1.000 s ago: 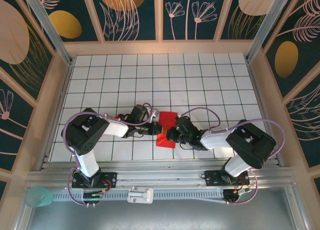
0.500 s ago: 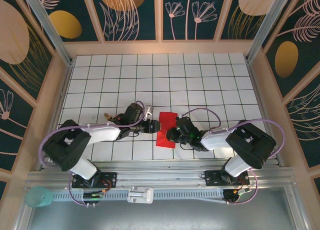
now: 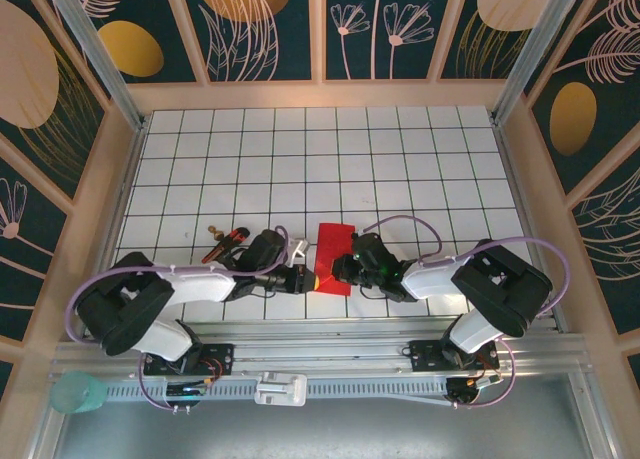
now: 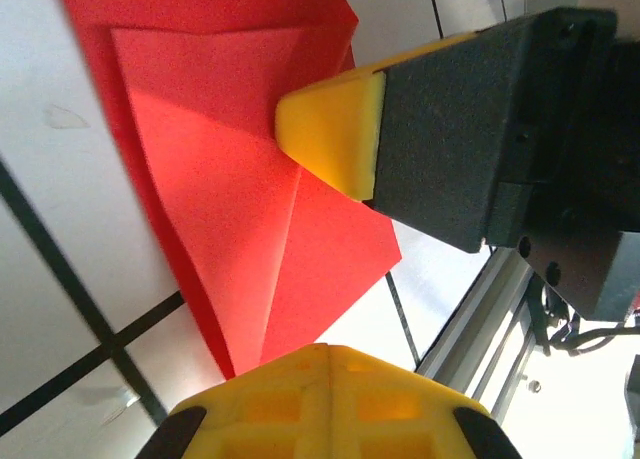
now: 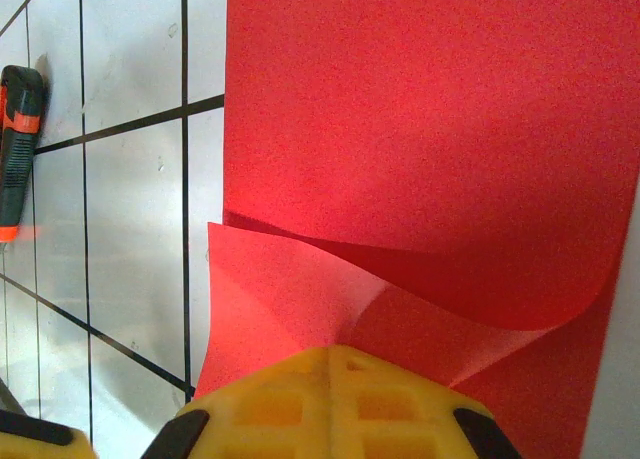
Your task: Fold a paper plane with a square sheet of paper (pick it up from the middle)
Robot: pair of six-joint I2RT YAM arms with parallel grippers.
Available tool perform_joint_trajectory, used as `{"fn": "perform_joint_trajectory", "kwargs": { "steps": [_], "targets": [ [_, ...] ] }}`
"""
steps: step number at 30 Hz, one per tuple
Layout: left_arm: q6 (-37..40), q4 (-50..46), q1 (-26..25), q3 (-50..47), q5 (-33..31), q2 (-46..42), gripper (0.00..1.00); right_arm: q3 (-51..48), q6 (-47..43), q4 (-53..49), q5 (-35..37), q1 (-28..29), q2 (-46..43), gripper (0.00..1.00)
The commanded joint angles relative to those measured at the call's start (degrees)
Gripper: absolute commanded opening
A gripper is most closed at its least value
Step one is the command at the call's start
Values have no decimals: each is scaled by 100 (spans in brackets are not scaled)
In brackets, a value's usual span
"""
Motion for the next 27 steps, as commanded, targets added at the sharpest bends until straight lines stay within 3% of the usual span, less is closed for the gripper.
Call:
{"fn": "perform_joint_trajectory", "kwargs": {
  "steps": [1, 27],
  "targets": [
    [23, 250, -70, 255, 205, 279, 0, -100, -52, -486, 145, -39, 201, 1],
    [905, -736, -92, 685, -732, 1051, 0, -48, -130, -559, 140, -39, 280, 1]
  ]
}}
